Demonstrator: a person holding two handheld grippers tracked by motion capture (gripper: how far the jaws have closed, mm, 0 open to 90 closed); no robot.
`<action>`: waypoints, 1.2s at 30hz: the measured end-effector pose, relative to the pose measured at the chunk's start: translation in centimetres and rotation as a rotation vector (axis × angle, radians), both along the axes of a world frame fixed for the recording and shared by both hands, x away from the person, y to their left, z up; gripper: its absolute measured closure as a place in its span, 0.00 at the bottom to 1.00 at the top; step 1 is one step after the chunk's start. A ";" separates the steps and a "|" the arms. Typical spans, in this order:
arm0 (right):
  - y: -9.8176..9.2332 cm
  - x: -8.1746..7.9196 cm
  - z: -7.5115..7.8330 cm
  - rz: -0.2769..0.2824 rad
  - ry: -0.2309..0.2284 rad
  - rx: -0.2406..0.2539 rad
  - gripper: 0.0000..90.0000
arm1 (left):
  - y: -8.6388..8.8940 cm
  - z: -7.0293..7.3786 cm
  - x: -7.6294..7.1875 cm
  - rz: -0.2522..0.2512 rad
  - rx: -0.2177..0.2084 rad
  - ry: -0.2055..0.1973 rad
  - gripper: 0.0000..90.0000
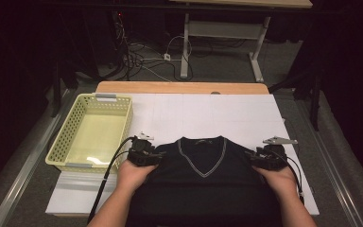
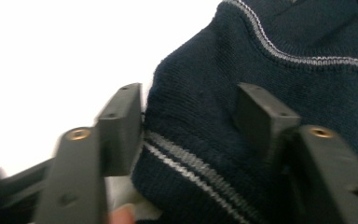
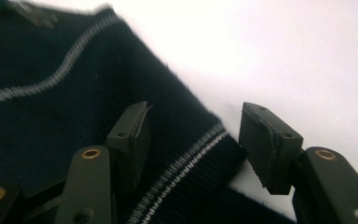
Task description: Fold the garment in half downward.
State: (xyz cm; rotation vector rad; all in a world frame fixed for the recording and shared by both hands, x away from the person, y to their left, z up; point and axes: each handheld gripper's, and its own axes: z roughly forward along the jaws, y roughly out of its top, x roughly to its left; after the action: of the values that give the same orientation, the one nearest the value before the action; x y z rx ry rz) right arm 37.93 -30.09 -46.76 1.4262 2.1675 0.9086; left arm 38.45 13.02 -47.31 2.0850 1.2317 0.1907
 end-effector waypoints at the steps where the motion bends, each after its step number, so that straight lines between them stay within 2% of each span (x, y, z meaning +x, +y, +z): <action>1: 0.2 0.0 0.0 0.000 0.008 -0.017 0.49 | 0.0 0.0 0.0 -0.004 0.003 -0.002 0.52; 5: 0.4 0.0 -0.1 -0.004 0.009 -0.037 0.52 | -0.2 0.0 -0.3 -0.026 0.016 -0.014 0.67; 8: 0.3 -0.1 0.0 0.010 0.011 -0.030 0.60 | -0.4 -0.1 -0.5 -0.053 0.014 -0.023 0.78; 10: 0.2 -0.2 0.0 0.021 0.012 -0.026 0.68 | -0.5 -0.2 -0.6 -0.060 0.015 -0.033 0.82; 12: 0.3 -0.3 0.0 0.040 0.012 -0.014 0.79 | -0.6 -0.2 -0.7 -0.068 0.016 -0.044 0.83; 14: 0.3 -0.4 -0.1 0.064 0.000 -0.006 0.85 | -0.5 -0.1 -0.9 -0.071 0.008 -0.057 0.83; 17: 0.5 -0.8 -0.2 0.080 -0.033 -0.020 0.87 | -0.3 0.5 -1.2 -0.073 -0.019 -0.088 0.84; 18: 0.5 -0.9 0.0 0.080 -0.037 -0.011 0.87 | -0.3 0.9 -1.3 -0.075 -0.025 -0.103 0.84; 21: 0.3 -1.6 1.0 0.081 -0.093 0.018 0.87 | 0.0 2.0 -2.0 -0.086 -0.028 -0.143 0.84; 27: -0.2 -4.1 3.0 0.107 -0.177 0.048 0.87 | 0.8 4.0 -4.5 -0.132 -0.032 -0.203 0.84; 31: -0.9 -6.2 3.8 0.119 -0.214 0.069 0.86 | 1.4 4.9 -6.5 -0.175 -0.055 -0.232 0.84; 36: -1.6 -9.1 4.3 0.140 -0.250 0.093 0.86 | 1.8 4.8 -9.5 -0.230 -0.062 -0.239 0.84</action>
State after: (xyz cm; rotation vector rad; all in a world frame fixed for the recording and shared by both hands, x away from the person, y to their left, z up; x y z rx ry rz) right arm 28.78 -31.71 -42.49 1.1423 2.0784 1.1845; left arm 28.95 14.83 -42.47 2.0626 0.8398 0.2827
